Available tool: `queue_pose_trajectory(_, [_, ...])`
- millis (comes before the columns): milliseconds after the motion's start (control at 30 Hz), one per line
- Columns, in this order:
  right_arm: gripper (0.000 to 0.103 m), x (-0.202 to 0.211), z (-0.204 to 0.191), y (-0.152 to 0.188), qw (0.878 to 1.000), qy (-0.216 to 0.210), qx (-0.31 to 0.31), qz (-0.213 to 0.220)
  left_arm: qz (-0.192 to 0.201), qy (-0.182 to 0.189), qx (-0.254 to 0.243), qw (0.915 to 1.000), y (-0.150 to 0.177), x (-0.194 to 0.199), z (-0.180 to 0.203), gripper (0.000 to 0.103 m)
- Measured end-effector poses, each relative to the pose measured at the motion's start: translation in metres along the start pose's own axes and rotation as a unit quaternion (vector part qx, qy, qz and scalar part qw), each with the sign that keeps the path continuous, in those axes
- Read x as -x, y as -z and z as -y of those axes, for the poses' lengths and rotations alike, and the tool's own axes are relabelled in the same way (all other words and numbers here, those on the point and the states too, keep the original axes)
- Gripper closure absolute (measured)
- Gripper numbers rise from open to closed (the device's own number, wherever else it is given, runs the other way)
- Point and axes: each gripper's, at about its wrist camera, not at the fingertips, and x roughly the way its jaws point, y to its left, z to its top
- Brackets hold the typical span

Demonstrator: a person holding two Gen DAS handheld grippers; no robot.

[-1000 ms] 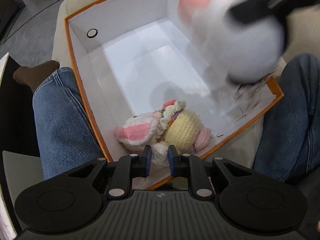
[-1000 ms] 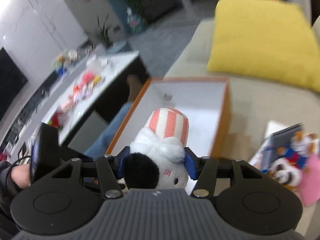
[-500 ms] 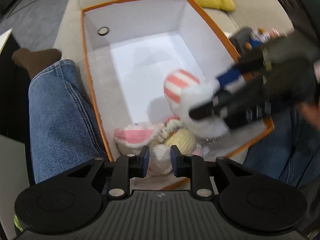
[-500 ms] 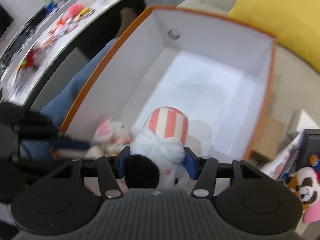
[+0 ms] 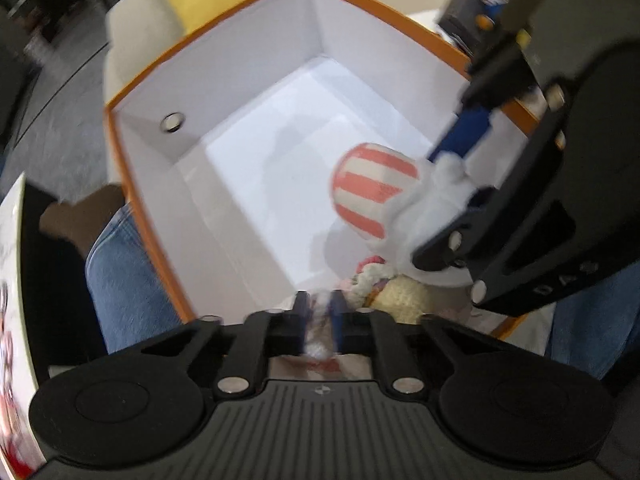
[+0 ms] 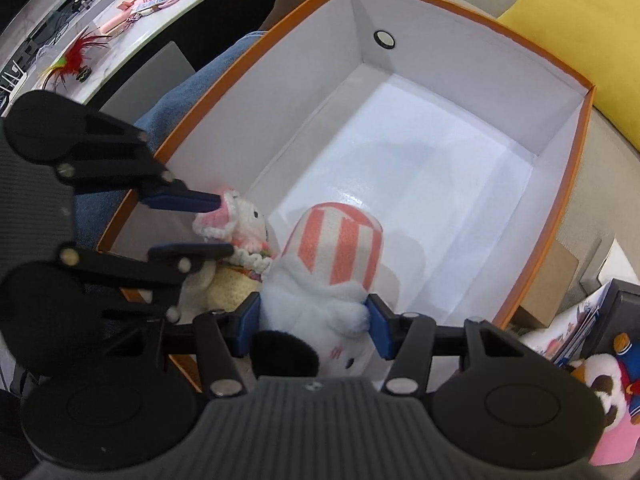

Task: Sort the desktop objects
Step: 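Carry the white dog plush with the right gripper into the box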

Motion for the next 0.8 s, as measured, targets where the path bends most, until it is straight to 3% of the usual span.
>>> queue_pose_trajectory(233, [0.046,0.014,0.013,-0.004,0.999,-0.018,-0.028,-0.005,0.062,-0.031,-0.086,0.9939,-0.021,0.012,0.009,0.099])
queue_pose_trajectory(367, [0.046,0.023,0.029,-0.004,0.997,-0.037,-0.062,-0.006,0.117,-0.002,-0.108,0.9872,-0.021,0.025,0.012,0.099])
queue_pose_trajectory(567, [0.046,0.043,0.034,-0.007,0.997,-0.026,-0.071,0.022,0.095,-0.005,-0.122,0.9879,0.008,0.015,0.015,0.098])
queue_pose_trajectory(800, [0.046,0.012,0.009,-0.024,1.000,0.014,-0.019,0.002,0.080,-0.020,-0.082,0.9933,0.037,0.016,0.000,0.097])
